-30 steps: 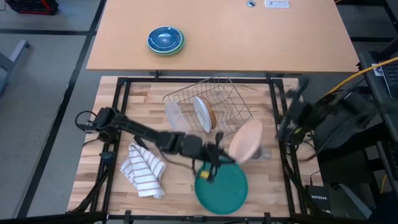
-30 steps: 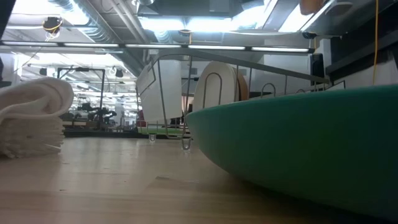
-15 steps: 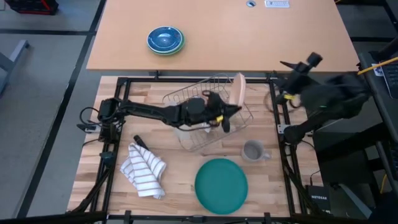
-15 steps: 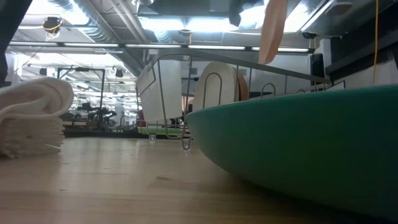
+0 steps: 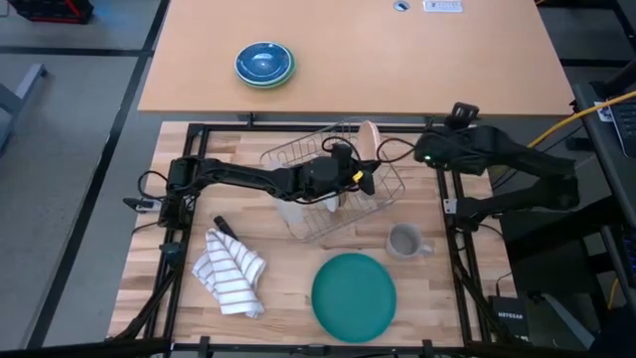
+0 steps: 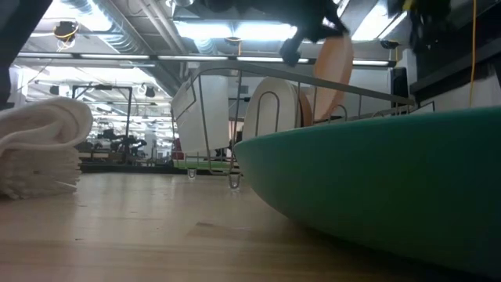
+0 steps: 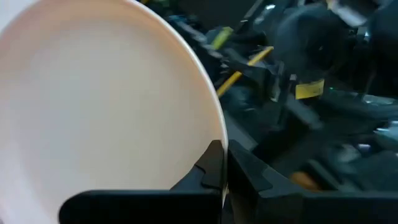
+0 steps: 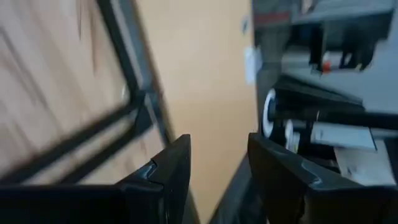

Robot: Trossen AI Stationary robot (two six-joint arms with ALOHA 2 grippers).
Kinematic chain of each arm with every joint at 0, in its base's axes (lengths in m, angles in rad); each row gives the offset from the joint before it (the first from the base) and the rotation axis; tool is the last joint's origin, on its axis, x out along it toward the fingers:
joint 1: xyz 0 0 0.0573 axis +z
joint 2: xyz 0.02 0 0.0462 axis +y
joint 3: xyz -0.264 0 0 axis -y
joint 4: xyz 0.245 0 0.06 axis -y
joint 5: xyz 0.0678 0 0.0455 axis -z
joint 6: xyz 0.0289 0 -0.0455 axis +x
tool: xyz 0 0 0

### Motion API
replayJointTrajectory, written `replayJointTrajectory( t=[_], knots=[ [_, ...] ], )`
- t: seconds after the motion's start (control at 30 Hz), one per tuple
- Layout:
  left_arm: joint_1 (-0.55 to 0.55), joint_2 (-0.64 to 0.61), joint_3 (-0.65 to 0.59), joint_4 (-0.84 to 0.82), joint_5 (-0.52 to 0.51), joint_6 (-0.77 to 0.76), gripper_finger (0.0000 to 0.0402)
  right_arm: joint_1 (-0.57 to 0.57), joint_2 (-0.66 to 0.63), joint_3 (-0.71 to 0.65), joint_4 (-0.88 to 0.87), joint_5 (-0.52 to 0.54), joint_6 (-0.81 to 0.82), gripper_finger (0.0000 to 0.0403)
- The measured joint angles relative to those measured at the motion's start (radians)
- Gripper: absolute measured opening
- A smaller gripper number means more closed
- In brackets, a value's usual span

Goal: Sort dishes
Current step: Put the pink plate in the dish rack

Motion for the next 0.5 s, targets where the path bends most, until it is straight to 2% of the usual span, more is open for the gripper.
replayJointTrajectory(
  t=[0.23,0.5],
  knots=[
    [-0.002,0.026,-0.002,-0.03,-0.063,-0.048,0.0,-0.137,-0.001,-0.25,0.189,-0.014,-0.081,0.0165],
    [-0.002,0.029,-0.002,-0.091,-0.112,-0.062,0.0,-0.22,0.002,-0.415,0.517,-0.157,-0.26,0.0165]
  ],
)
